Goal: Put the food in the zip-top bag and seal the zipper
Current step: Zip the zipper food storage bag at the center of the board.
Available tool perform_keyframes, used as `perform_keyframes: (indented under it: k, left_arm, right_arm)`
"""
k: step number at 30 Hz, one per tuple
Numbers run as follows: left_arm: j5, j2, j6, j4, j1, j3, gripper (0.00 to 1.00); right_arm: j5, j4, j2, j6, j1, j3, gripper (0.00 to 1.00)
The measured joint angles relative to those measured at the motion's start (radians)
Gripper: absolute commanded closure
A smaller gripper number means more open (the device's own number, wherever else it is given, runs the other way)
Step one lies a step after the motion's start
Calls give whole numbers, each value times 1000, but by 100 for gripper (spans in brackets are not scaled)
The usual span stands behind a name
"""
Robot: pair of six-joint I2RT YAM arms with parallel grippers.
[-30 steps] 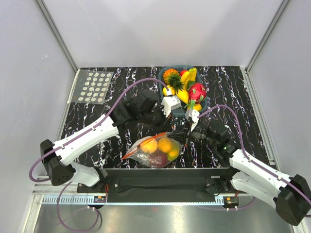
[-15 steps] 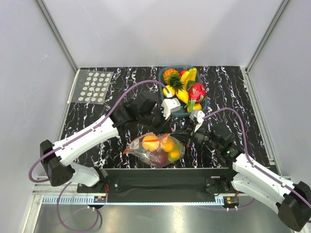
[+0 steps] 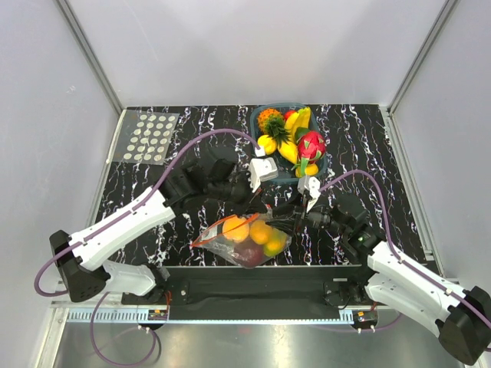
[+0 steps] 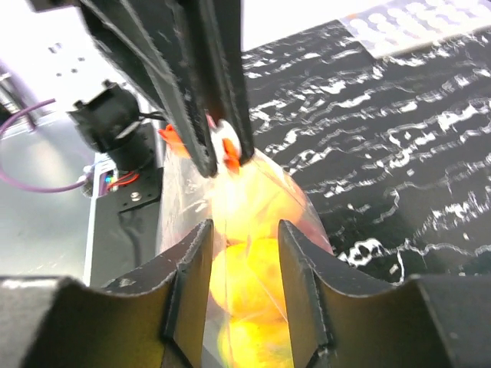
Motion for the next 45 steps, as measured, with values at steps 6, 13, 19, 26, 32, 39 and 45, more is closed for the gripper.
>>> perform_keyframes:
  k: [6,13,19,26,32,39,45]
  left_arm:
    - [43,-21,18,-3,0,-2,100]
    - [84,-21,27,-19,0,-4,100]
    - [86,-27,35,-32,3,-7,100]
    - [93,-32,36,-38,3,-9,100]
    - [93,-32,36,-41,3,-9,100]
    - [76,-32,36,5,2,-9,100]
    - [40,-32,36,28,-1,-9,100]
  right_arm:
    - [-80,-24,0,-14,0,68,53]
    - [-126,-66,2,-35,0,119,73]
    - [-168,-80,32,-37,0,136,76]
    - [-181,-84,56,-42,0,139,100]
    - [-172,-87,55,-39,0,139,100]
    - [-42,-127,-32,-13,2,128,100]
    - [72,-140,-102,6,2,111,100]
